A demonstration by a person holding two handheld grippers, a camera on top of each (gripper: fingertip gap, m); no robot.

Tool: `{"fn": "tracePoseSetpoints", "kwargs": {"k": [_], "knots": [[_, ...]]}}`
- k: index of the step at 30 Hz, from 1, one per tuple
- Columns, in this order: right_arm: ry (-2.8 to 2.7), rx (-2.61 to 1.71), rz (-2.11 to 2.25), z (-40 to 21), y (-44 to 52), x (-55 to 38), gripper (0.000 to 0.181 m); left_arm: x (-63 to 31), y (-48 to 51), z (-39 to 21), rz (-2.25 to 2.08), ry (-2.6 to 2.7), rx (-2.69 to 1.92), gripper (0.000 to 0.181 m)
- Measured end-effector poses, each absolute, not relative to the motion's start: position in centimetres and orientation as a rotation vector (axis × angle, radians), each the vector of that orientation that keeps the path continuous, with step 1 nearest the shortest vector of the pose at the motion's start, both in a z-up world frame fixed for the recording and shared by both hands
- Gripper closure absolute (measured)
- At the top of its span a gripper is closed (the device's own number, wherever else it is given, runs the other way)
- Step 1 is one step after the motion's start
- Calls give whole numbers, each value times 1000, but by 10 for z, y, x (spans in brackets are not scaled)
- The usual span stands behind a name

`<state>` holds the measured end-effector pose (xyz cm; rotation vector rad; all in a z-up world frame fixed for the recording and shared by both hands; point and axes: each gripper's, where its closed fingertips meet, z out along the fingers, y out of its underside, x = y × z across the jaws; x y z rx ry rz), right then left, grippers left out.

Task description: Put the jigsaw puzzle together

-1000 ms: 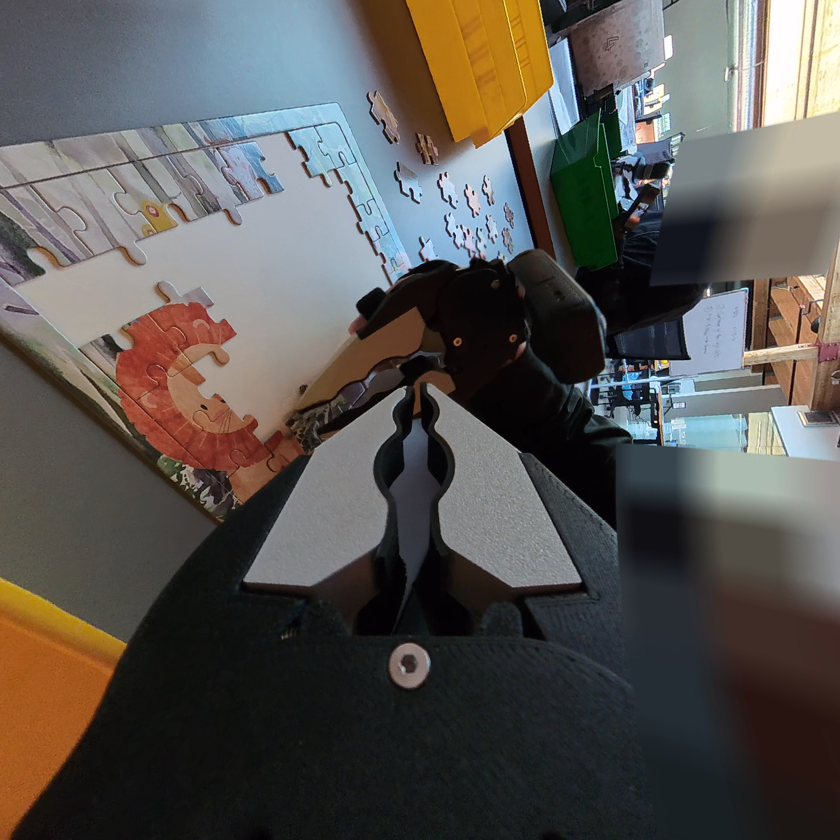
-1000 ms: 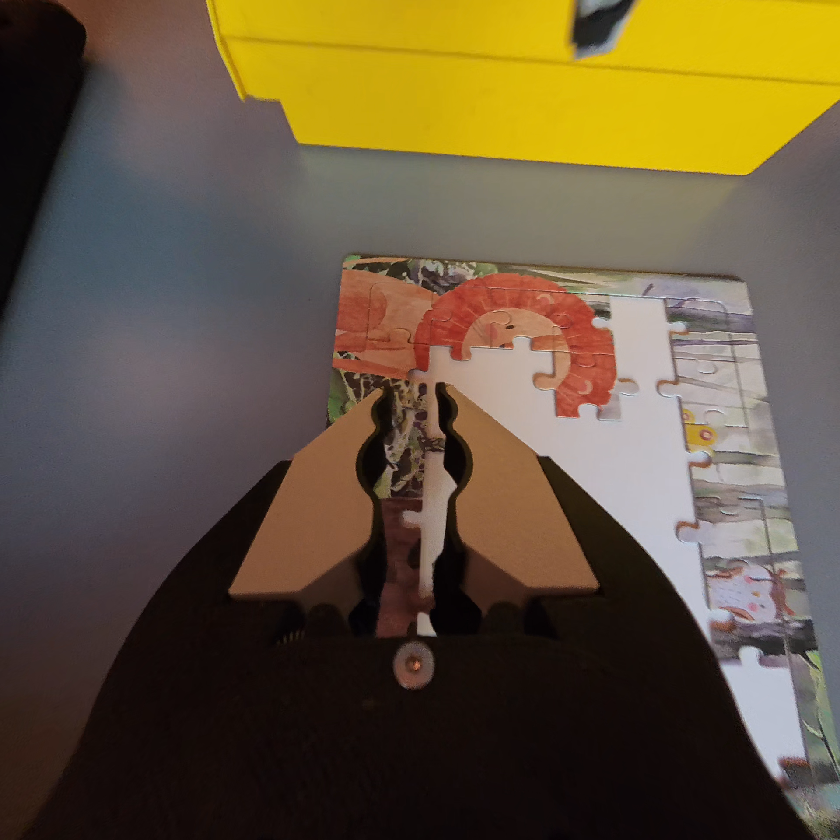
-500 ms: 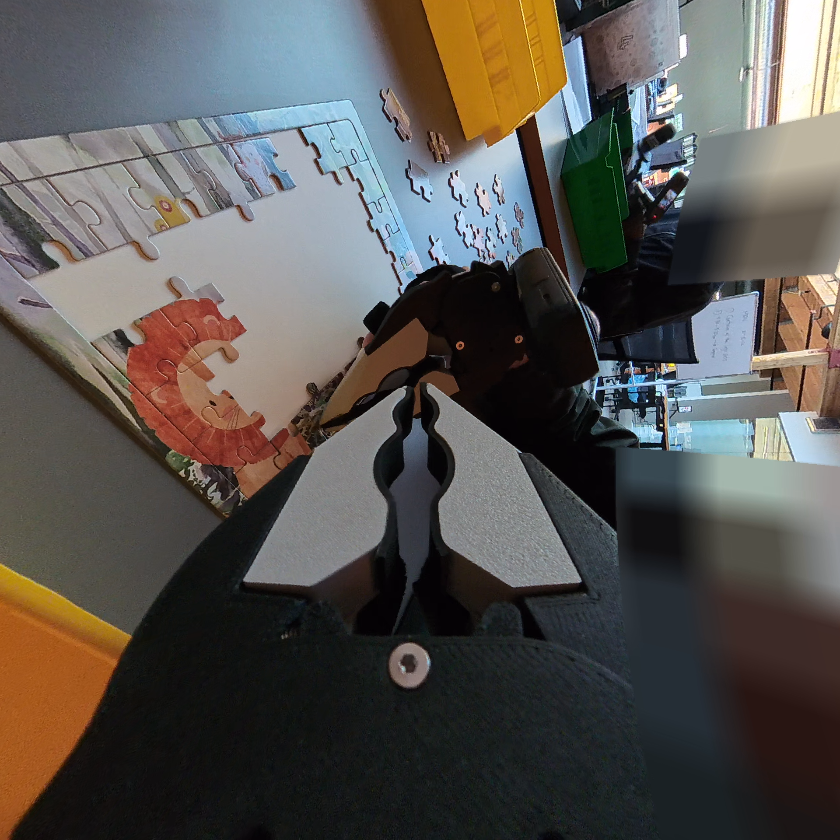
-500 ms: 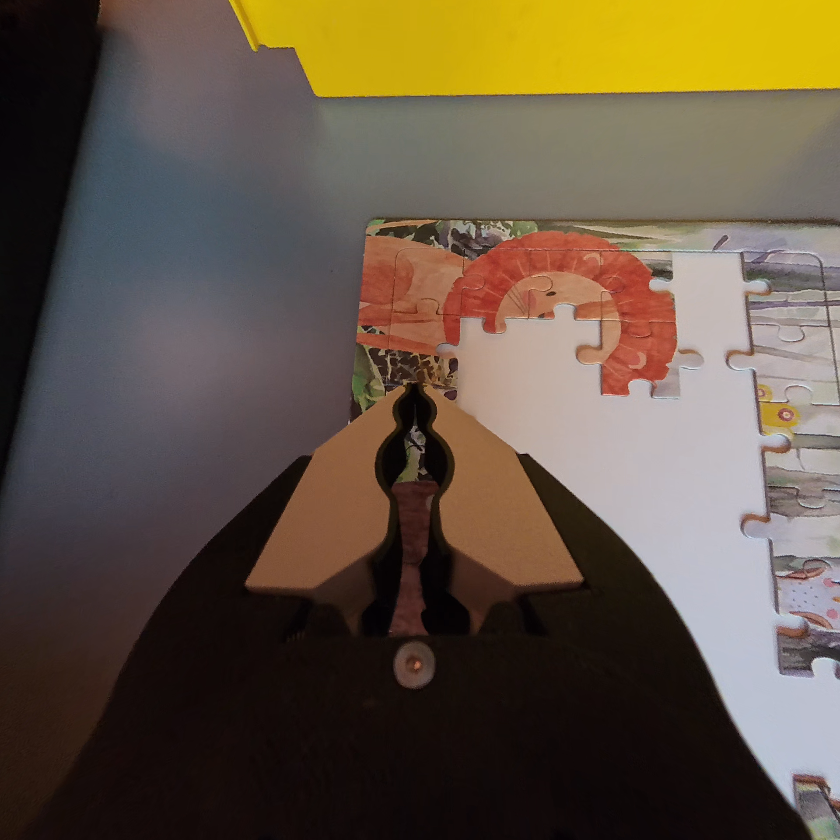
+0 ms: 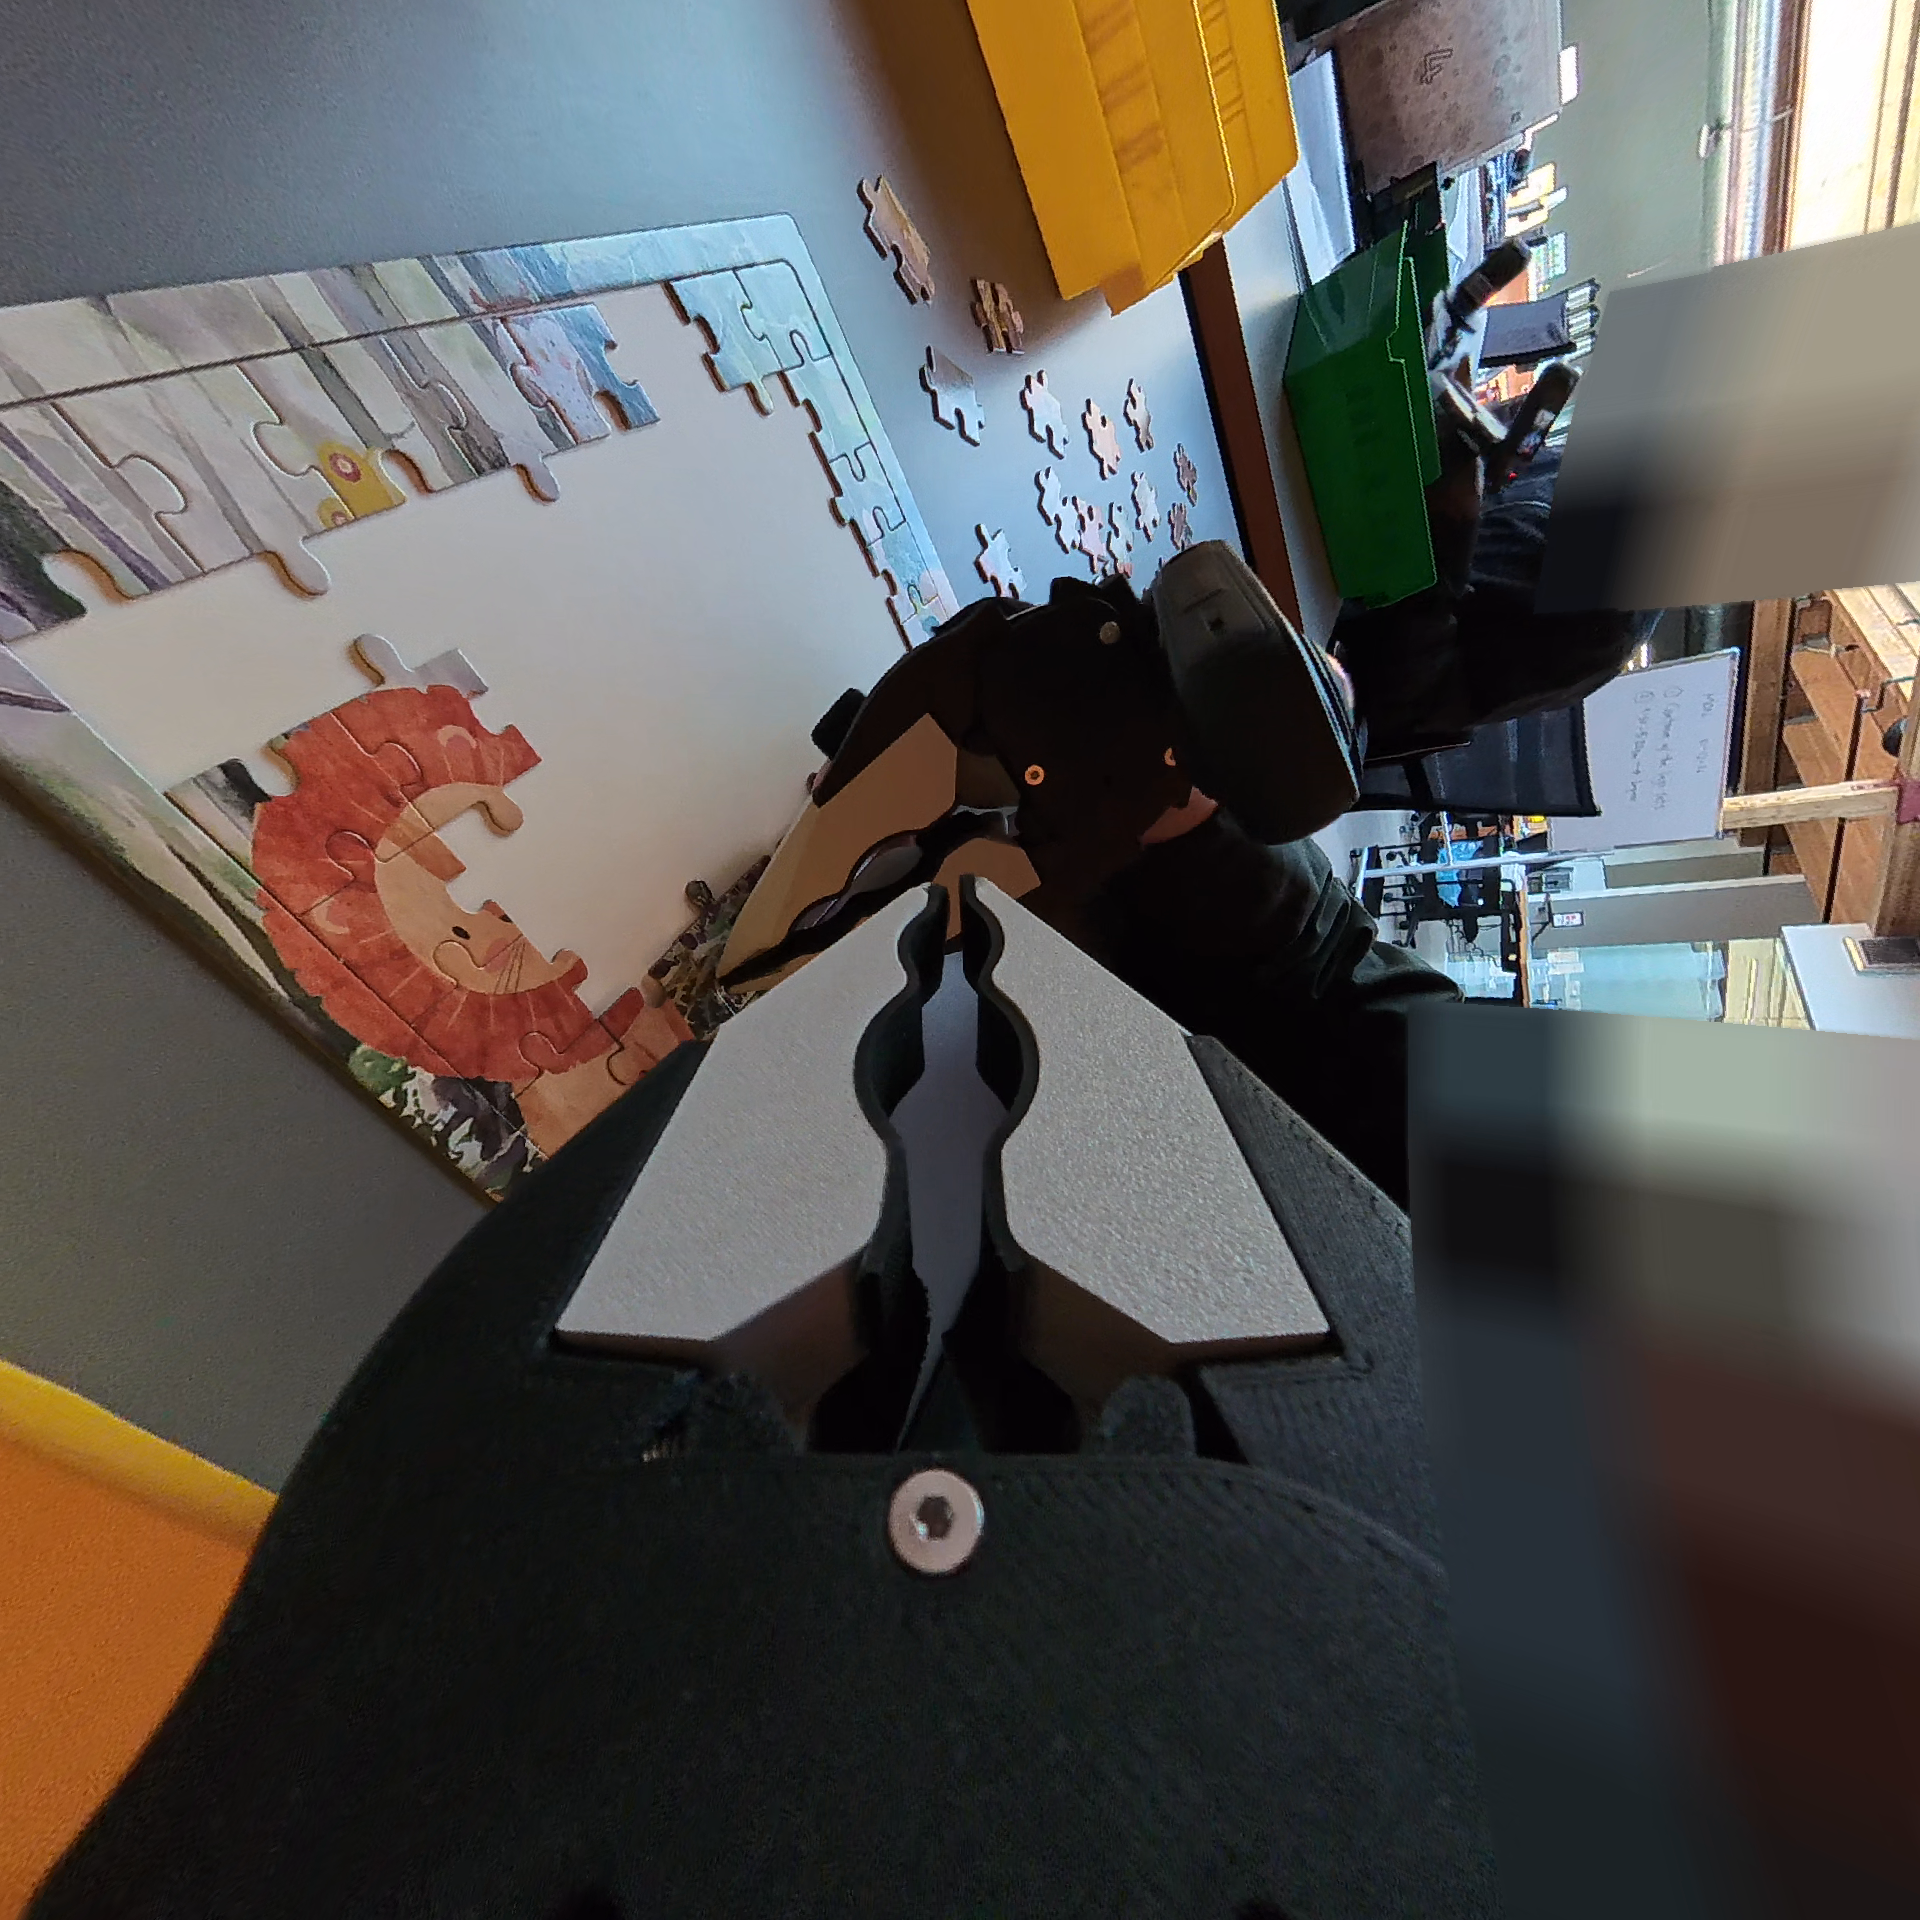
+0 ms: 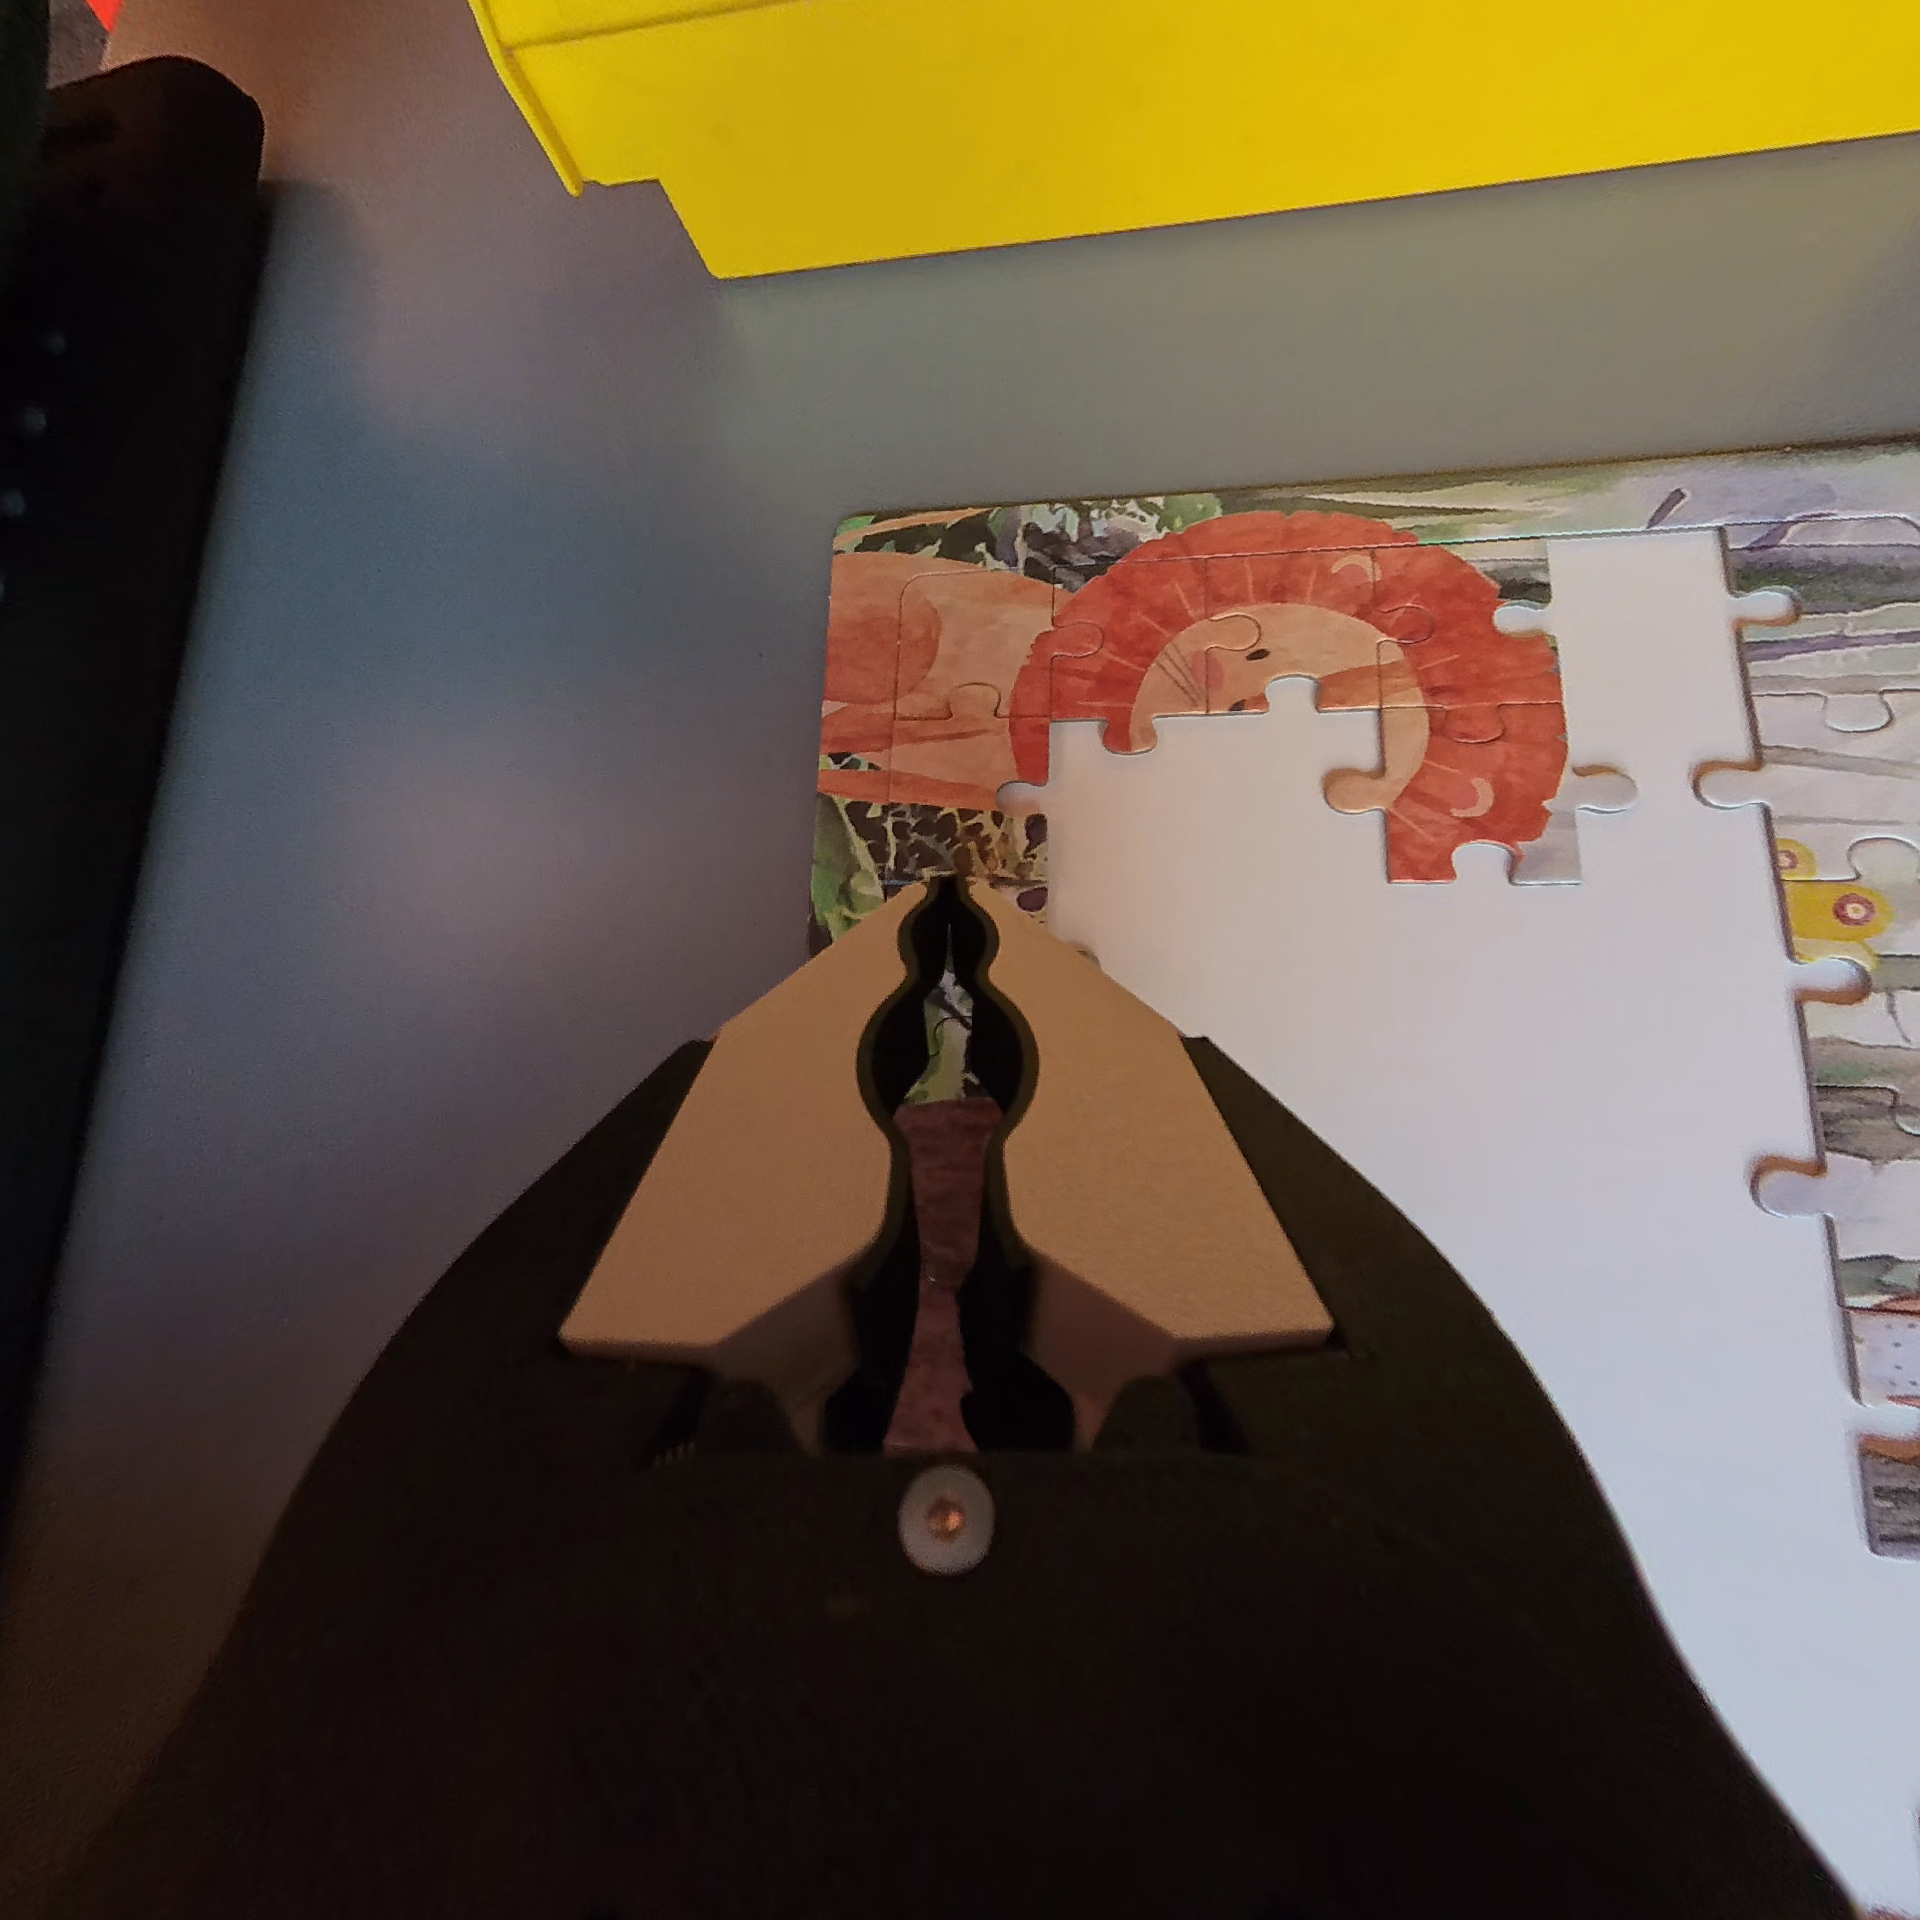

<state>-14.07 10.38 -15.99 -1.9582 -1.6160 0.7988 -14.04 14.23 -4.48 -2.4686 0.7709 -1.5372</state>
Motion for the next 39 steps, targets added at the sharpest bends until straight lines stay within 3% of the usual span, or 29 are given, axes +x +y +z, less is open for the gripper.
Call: {"fn": "tracePoseSetpoints", "kwargs": {"k": [14,34,39], "knots": [[-1567,-1858,657,-157,109,-172,181,-146,146,-41,-1530,741,-2461,181],[-1629,-1857,672,-152,109,-141,181,-146,144,-41,-1525,755,-2467,181],[-1593,-1836,826,-139,98,-129,160,-144,134,-39,-1424,865,-2455,181]]}}
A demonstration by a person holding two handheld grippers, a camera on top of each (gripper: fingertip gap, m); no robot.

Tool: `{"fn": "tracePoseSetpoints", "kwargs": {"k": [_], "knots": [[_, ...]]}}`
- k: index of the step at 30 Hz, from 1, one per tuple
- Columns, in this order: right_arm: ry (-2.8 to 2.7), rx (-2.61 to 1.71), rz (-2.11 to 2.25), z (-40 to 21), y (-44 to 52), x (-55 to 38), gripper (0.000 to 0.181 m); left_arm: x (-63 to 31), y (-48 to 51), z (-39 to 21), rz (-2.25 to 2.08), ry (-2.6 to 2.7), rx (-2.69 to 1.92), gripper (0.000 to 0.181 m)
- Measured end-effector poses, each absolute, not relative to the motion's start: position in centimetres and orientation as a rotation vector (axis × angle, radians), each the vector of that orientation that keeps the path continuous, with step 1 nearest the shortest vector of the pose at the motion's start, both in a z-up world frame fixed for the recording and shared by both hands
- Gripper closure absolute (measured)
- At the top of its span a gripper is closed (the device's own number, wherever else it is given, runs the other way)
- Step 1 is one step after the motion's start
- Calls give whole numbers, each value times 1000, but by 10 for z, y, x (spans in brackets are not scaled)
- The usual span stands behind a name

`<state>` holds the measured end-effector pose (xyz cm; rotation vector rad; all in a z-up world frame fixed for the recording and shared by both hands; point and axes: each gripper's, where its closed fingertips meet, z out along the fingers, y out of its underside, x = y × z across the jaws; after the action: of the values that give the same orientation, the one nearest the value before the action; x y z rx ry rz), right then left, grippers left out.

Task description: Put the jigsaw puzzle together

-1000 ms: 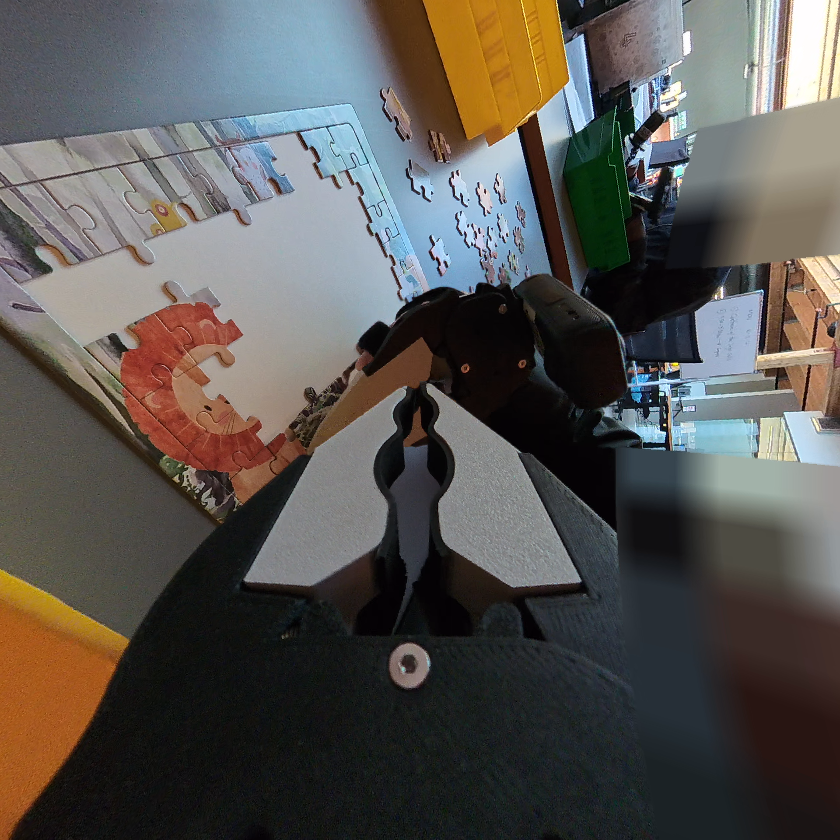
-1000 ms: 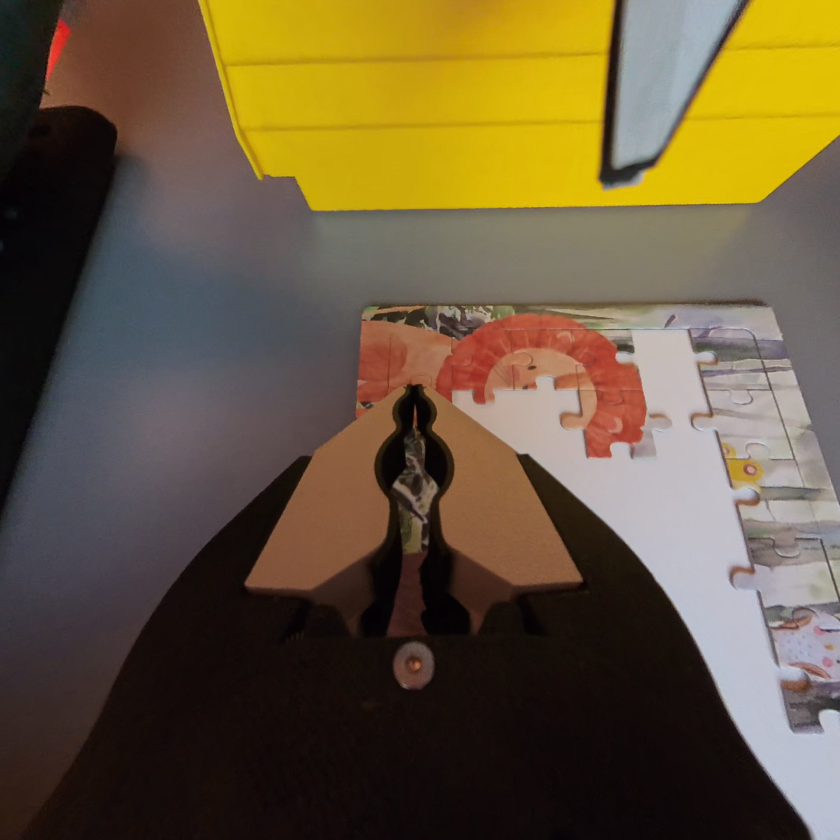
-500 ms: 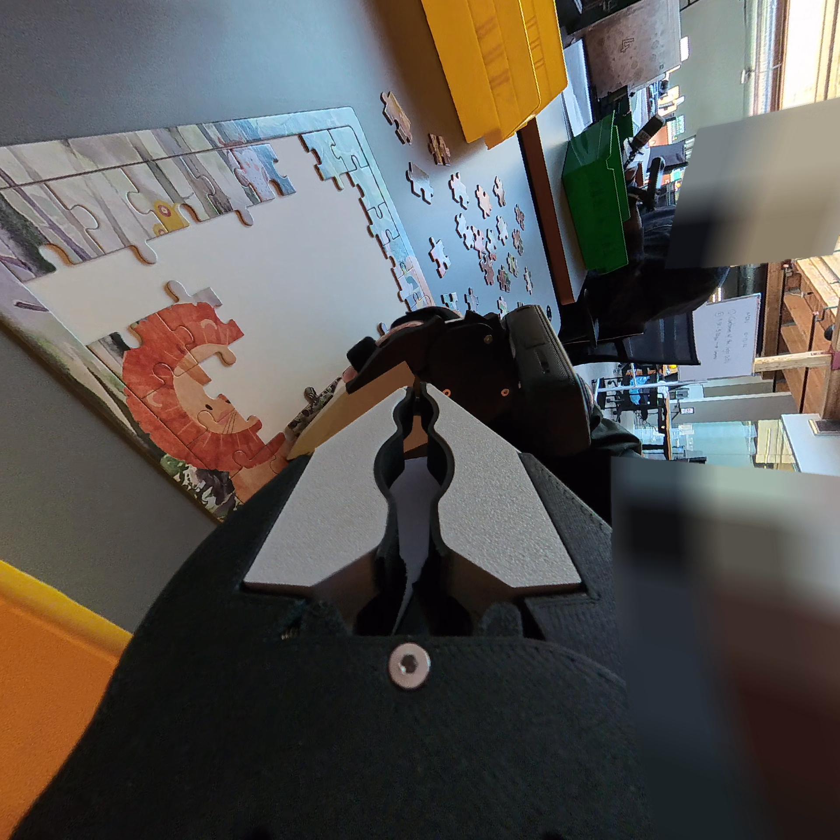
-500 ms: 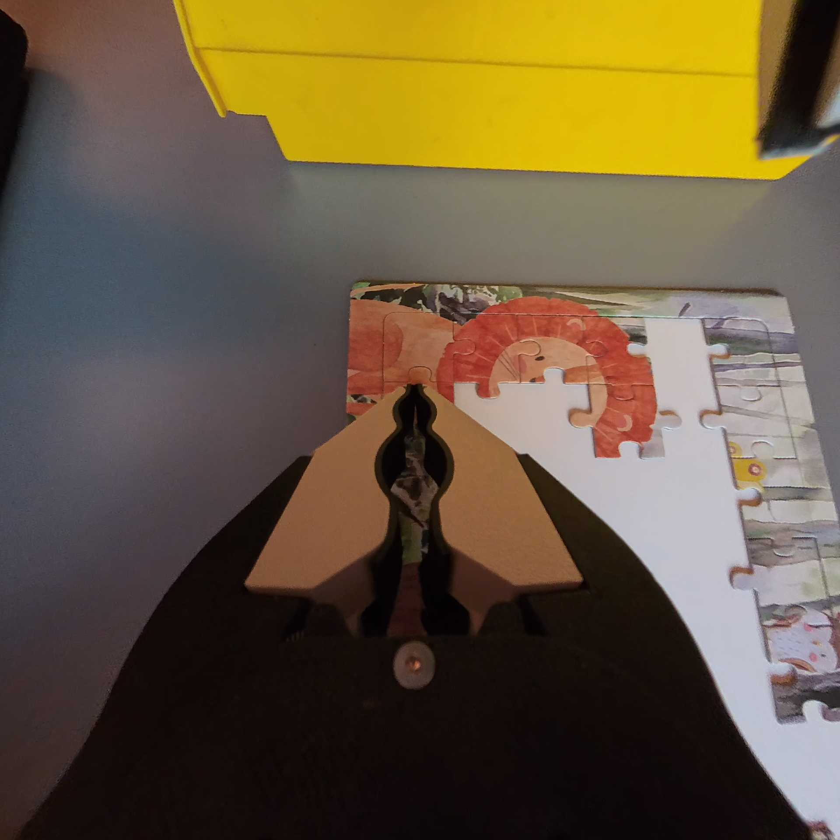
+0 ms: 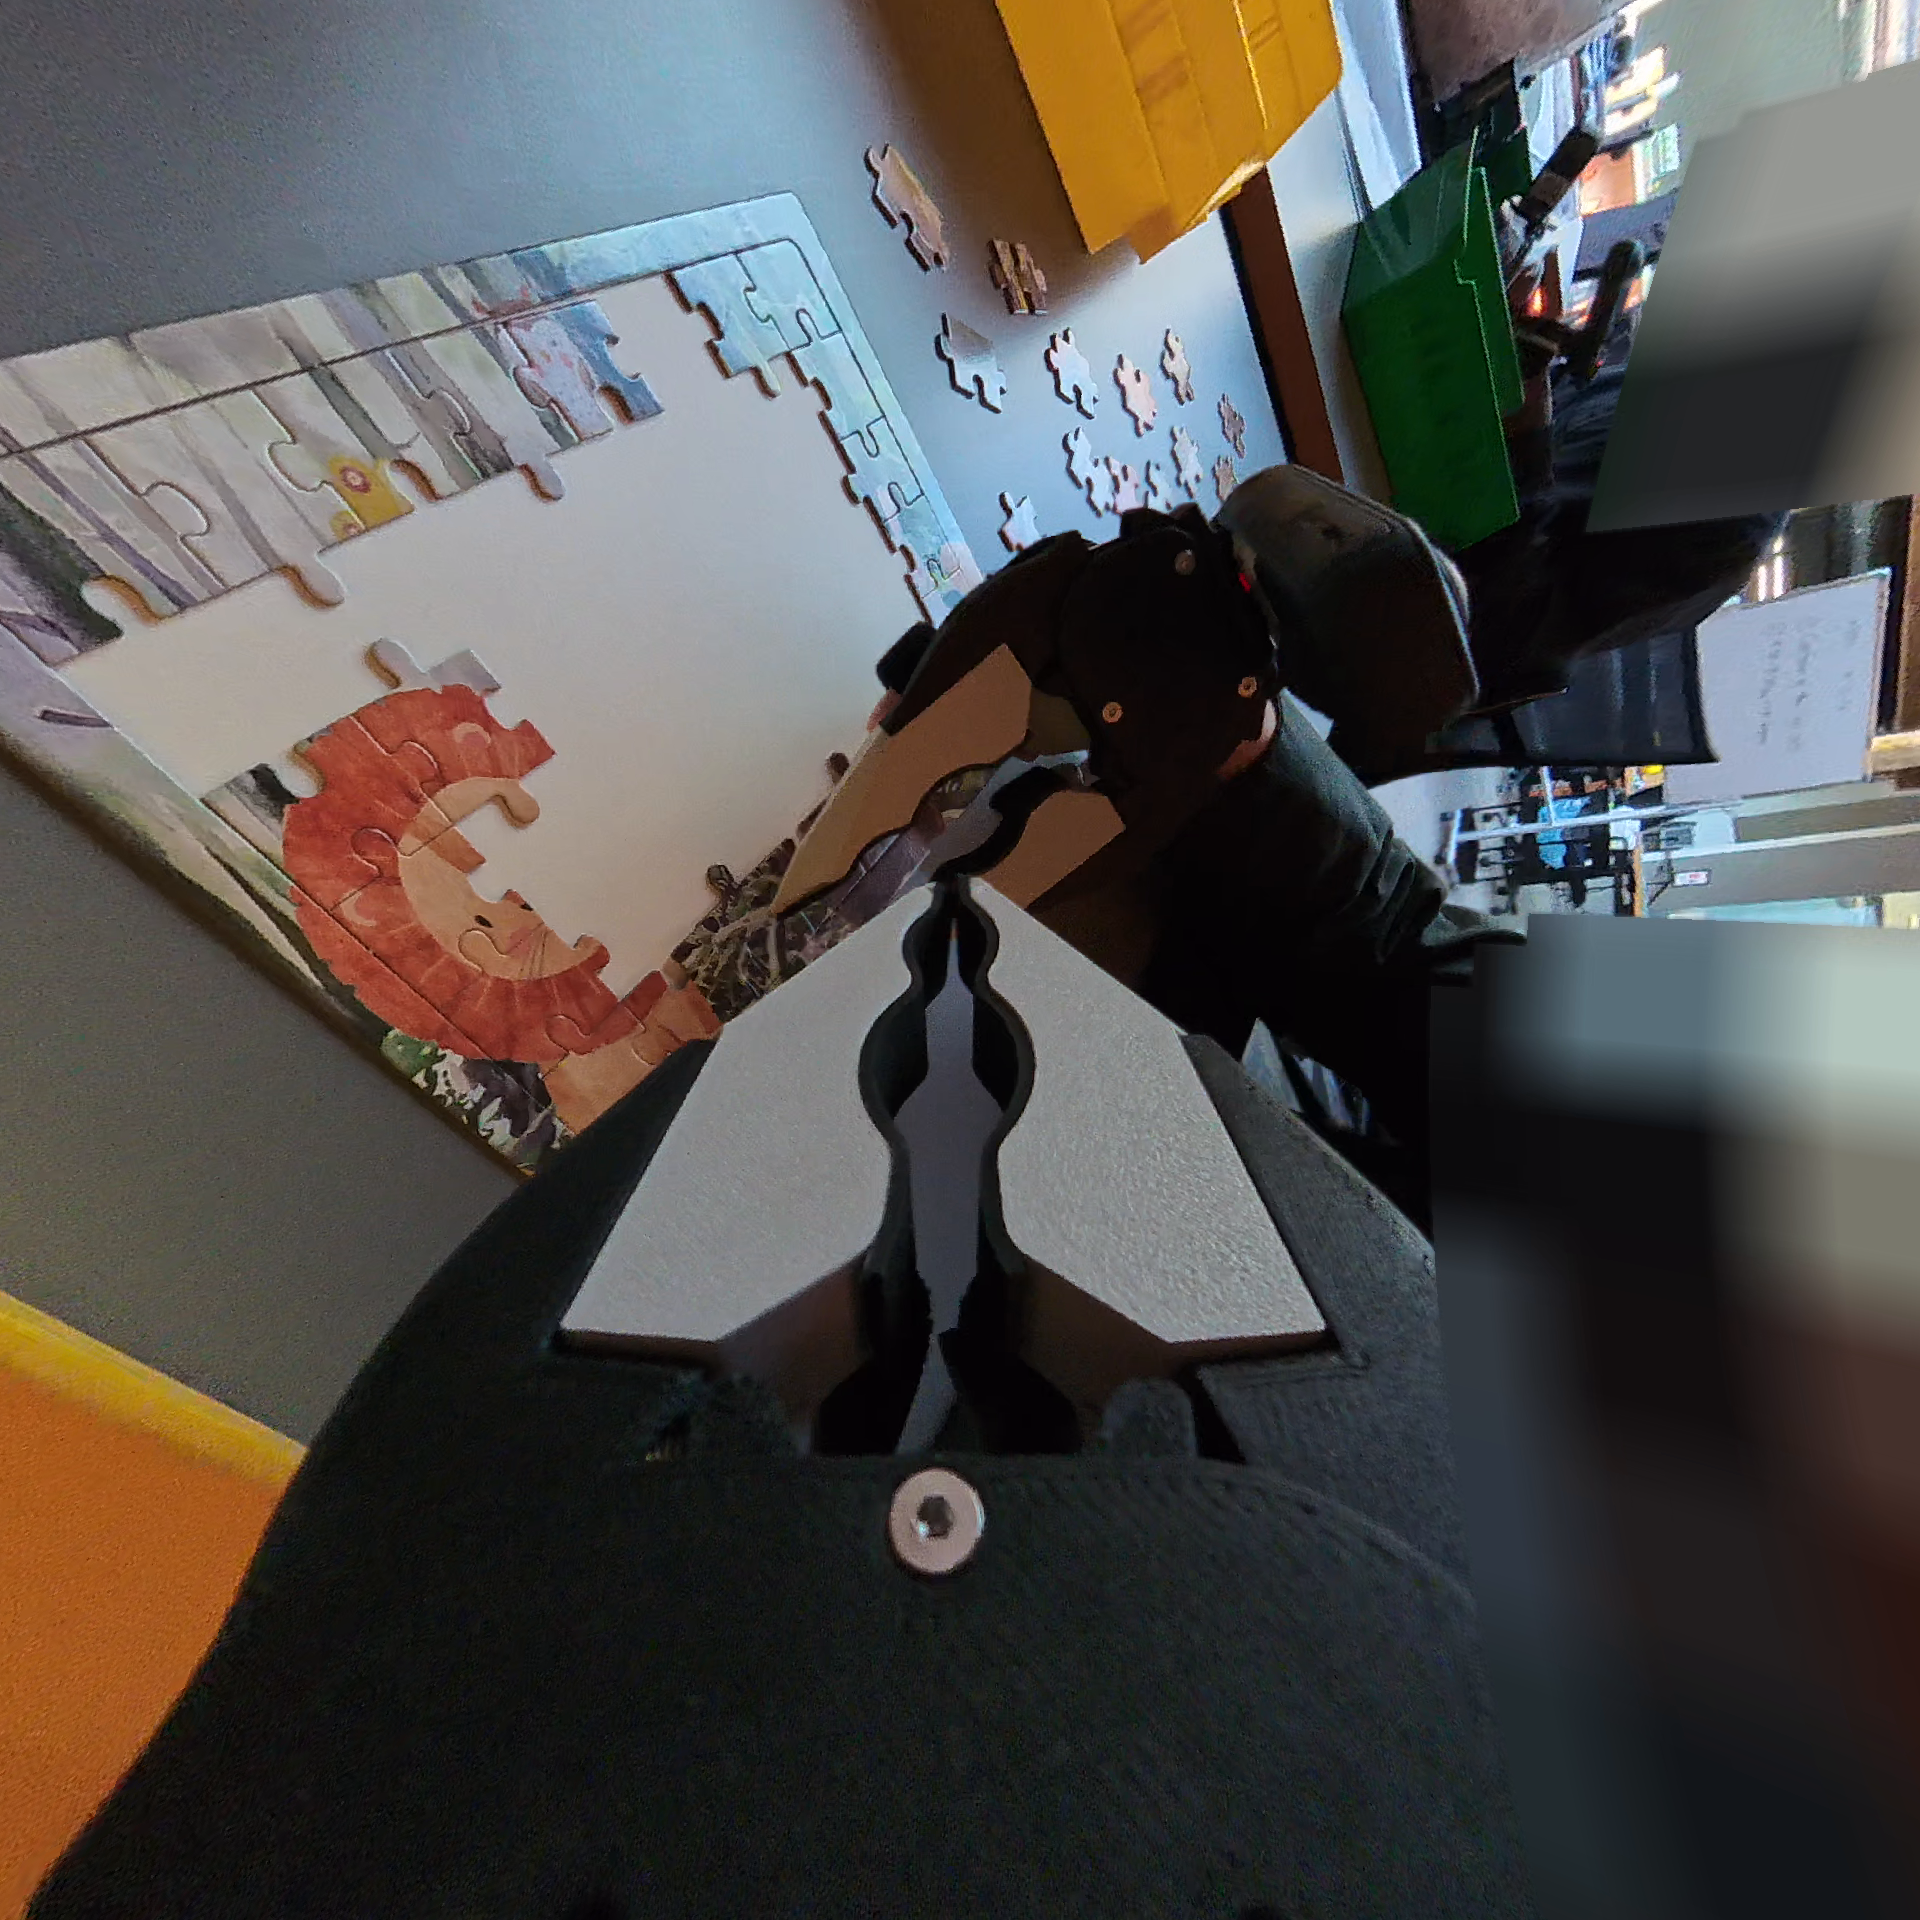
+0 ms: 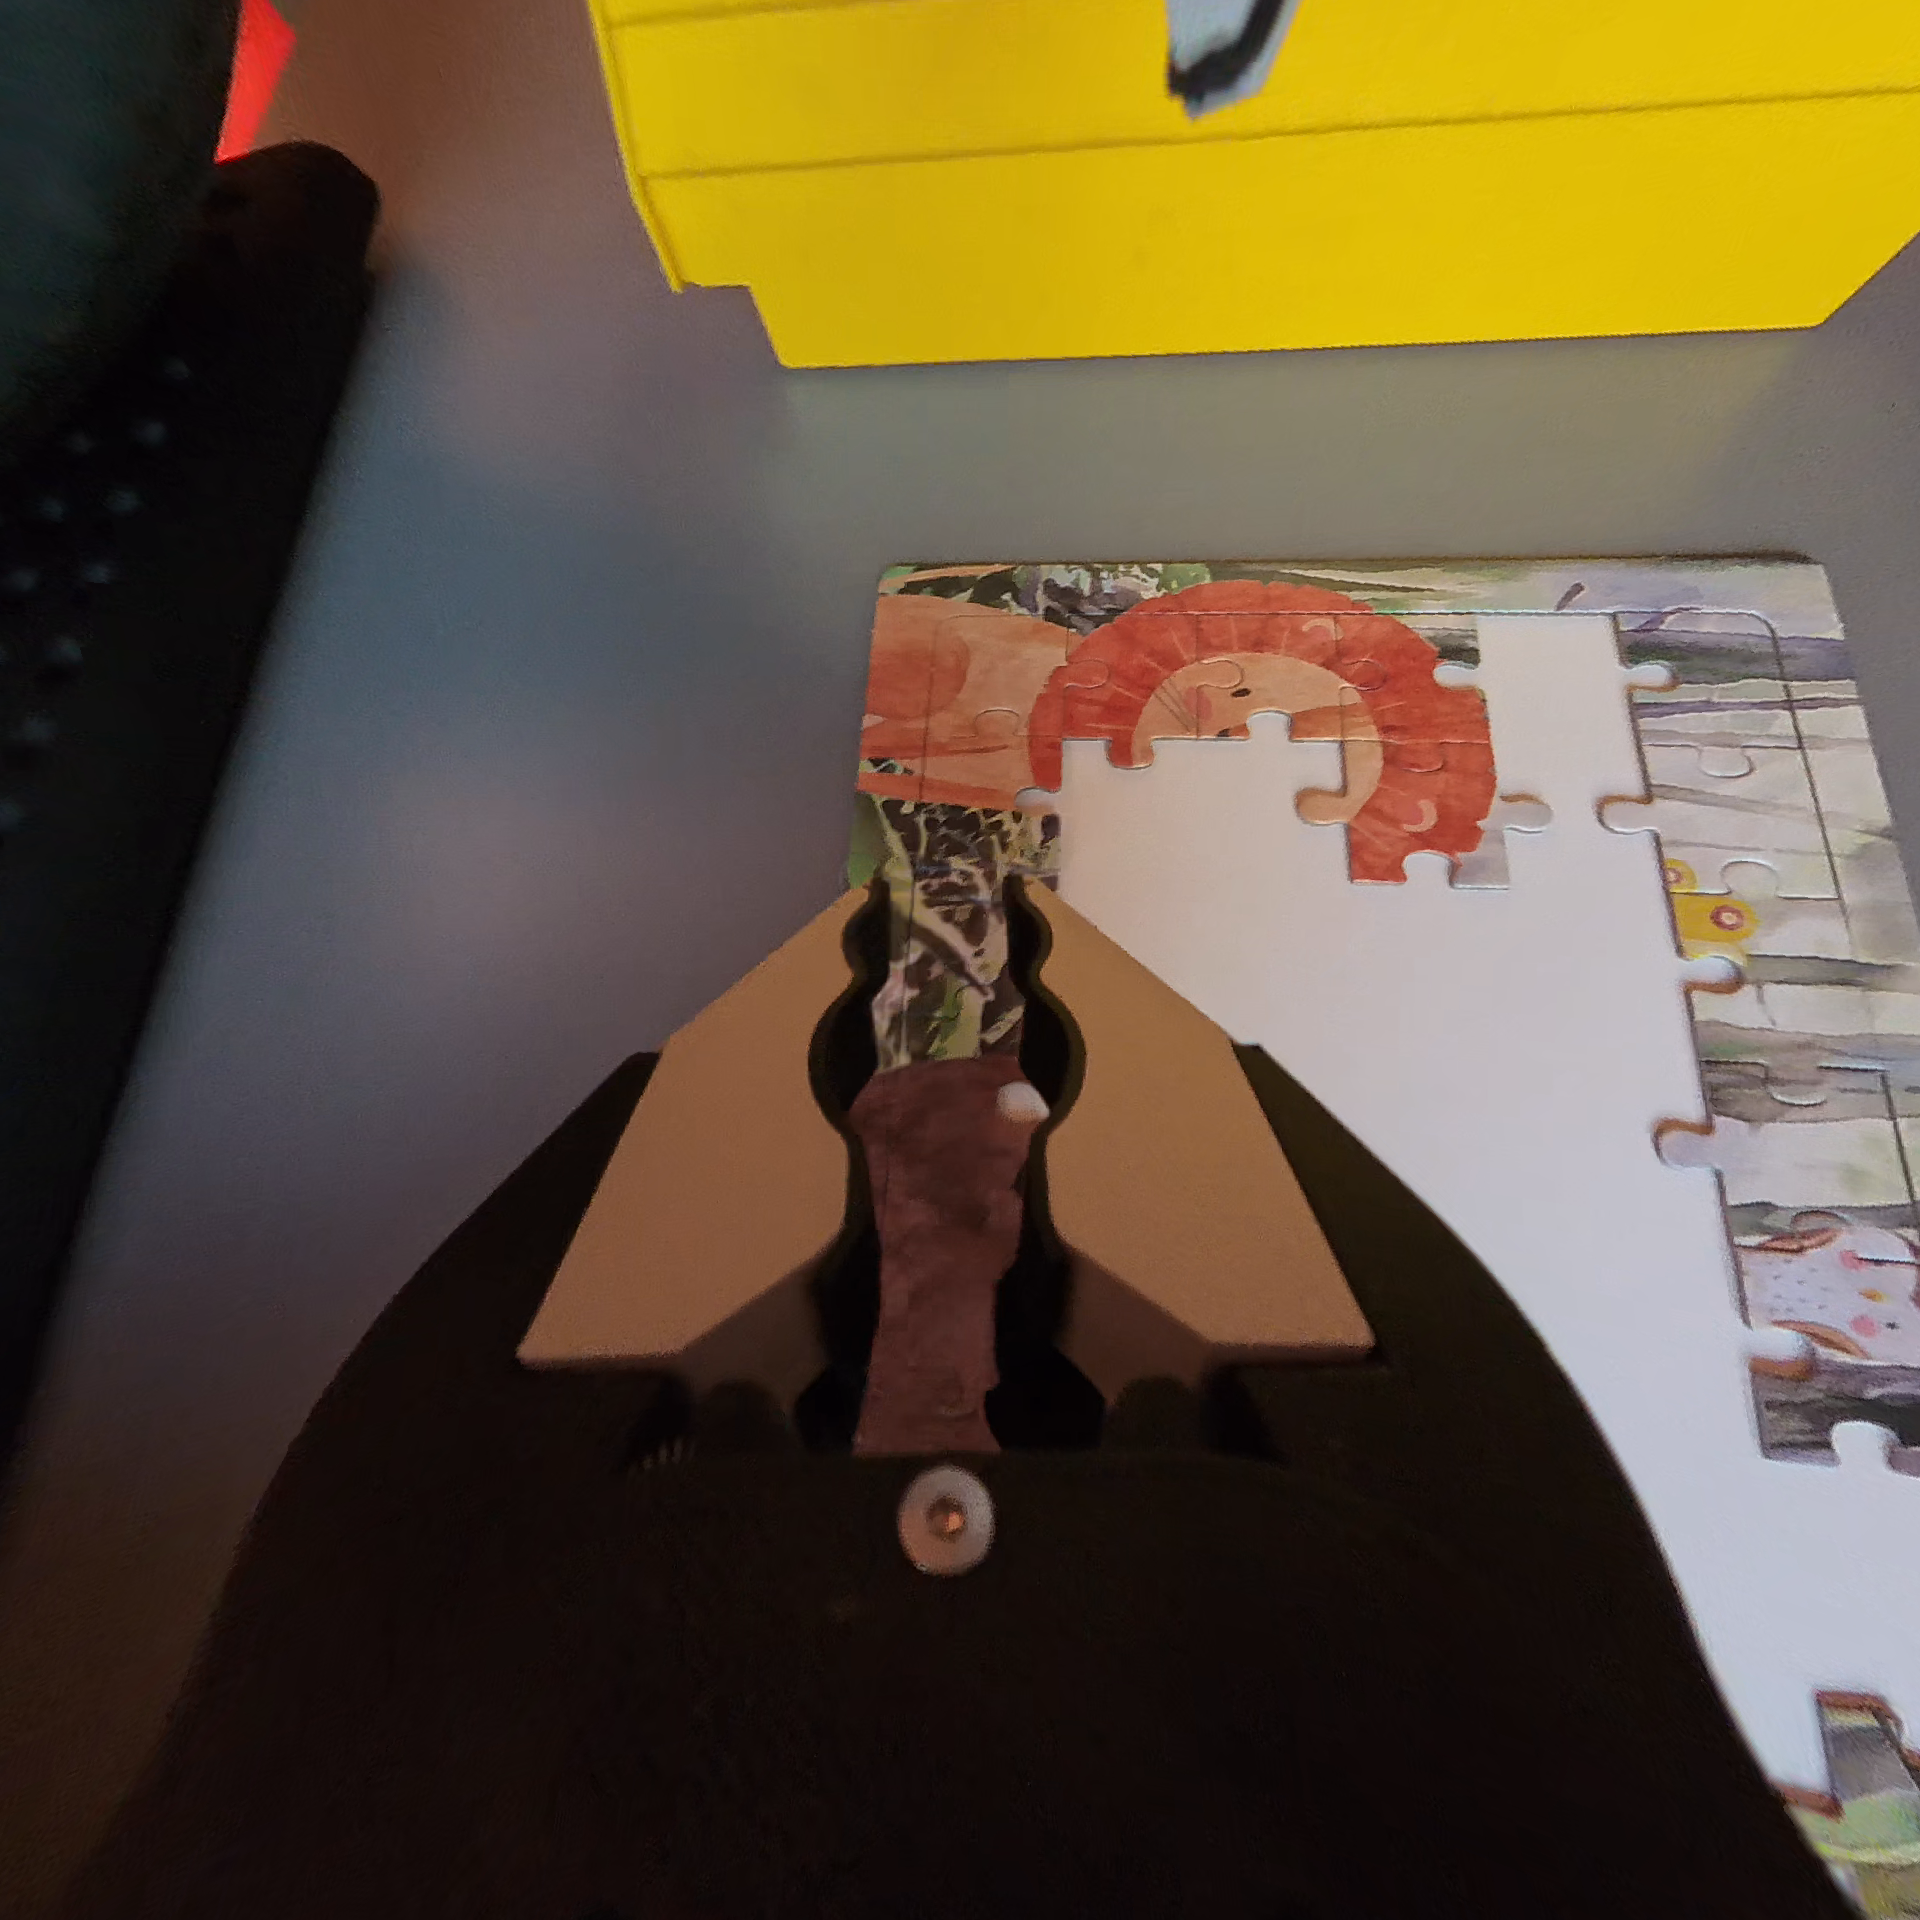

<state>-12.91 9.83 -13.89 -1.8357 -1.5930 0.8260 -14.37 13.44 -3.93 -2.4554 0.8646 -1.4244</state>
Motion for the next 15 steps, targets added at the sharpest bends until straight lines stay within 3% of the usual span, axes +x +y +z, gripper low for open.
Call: {"fn": "tracePoseSetpoints", "kwargs": {"k": [6,11,15], "knots": [[-1667,-1772,732,-150,98,-112,151,-122,109,-43,-1115,1130,-2395,181],[-1662,-1752,704,-150,103,-113,147,-133,117,-100,-704,1082,-2352,181],[-1652,-1772,718,-150,103,-113,147,-135,112,-124,-718,1019,-2383,181]]}}
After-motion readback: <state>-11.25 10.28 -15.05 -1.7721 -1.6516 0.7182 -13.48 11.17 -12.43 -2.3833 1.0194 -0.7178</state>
